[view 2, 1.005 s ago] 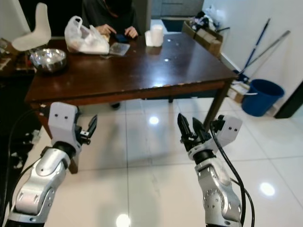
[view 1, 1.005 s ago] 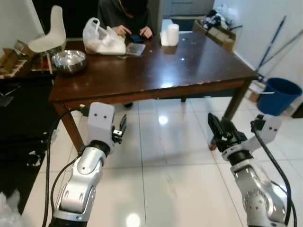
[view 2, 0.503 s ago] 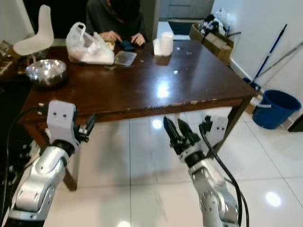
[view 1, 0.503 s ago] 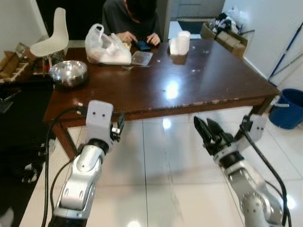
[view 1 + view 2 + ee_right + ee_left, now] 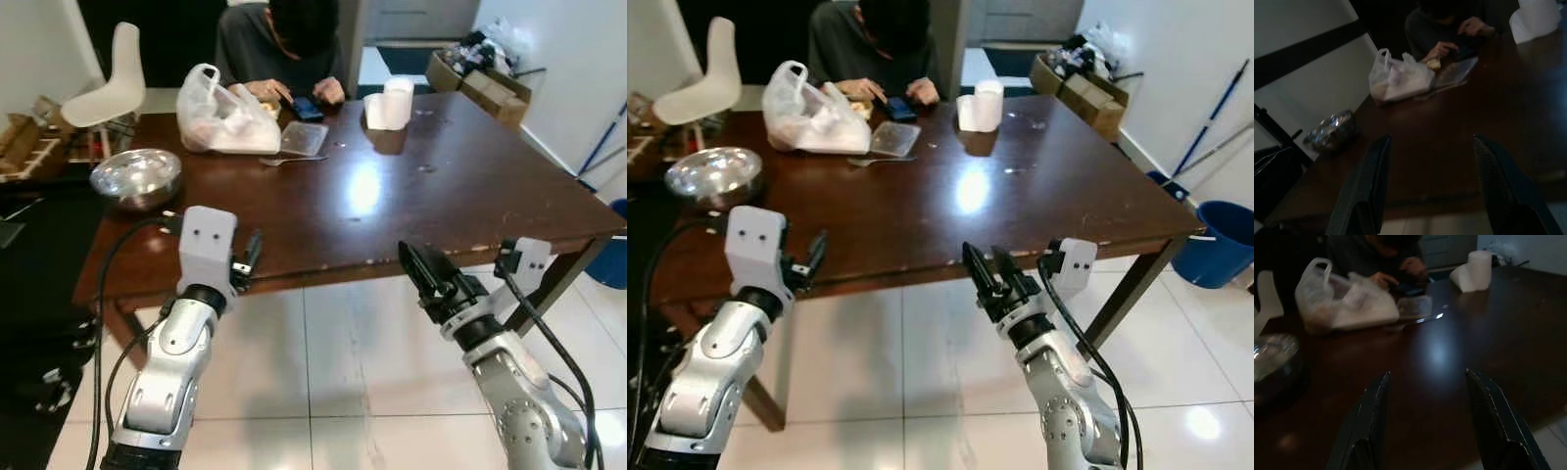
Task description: Setting the table
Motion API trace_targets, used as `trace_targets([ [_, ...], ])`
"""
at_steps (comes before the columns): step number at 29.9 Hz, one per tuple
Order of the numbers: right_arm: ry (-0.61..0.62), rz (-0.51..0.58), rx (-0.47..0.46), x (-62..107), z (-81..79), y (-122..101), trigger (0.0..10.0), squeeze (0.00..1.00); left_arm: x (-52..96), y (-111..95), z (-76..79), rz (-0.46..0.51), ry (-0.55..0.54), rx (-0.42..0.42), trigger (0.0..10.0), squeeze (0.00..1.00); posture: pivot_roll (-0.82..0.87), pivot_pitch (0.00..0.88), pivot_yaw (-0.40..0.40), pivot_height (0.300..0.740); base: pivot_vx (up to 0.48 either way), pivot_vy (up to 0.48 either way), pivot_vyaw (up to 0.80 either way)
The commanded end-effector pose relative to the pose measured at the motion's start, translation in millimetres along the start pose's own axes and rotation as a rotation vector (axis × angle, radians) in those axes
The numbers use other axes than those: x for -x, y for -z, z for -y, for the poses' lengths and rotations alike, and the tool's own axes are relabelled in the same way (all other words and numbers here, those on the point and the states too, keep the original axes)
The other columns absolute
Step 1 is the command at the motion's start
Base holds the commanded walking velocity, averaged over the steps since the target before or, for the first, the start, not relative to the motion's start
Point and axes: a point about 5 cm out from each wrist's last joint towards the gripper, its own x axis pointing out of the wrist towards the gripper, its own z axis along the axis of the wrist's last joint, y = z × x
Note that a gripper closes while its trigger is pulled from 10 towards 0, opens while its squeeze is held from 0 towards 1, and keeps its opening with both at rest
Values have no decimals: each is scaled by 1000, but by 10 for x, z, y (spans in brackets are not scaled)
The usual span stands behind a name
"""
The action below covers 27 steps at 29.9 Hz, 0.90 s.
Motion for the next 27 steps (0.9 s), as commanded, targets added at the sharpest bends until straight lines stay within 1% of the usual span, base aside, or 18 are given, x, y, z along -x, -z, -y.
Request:
trace_targets([
  [1, -8, -1, -1, 12, -6, -9, 10000, 0, -1, 35, 28, -16, 9, -2, 10000, 0, -89, 0, 77, 740, 480, 0, 0],
  [21, -22, -10, 3, 12, -19, -2, 10000, 0, -12, 37, 26, -14, 4, -3, 10000, 0, -89, 0, 76, 740, 480, 0, 0],
  [27, -25, -18, 19, 13, -11, -2, 10000, 0, -10, 42, 29, -14, 4, -2, 10000, 0, -90, 0, 74, 740, 480, 0, 0],
])
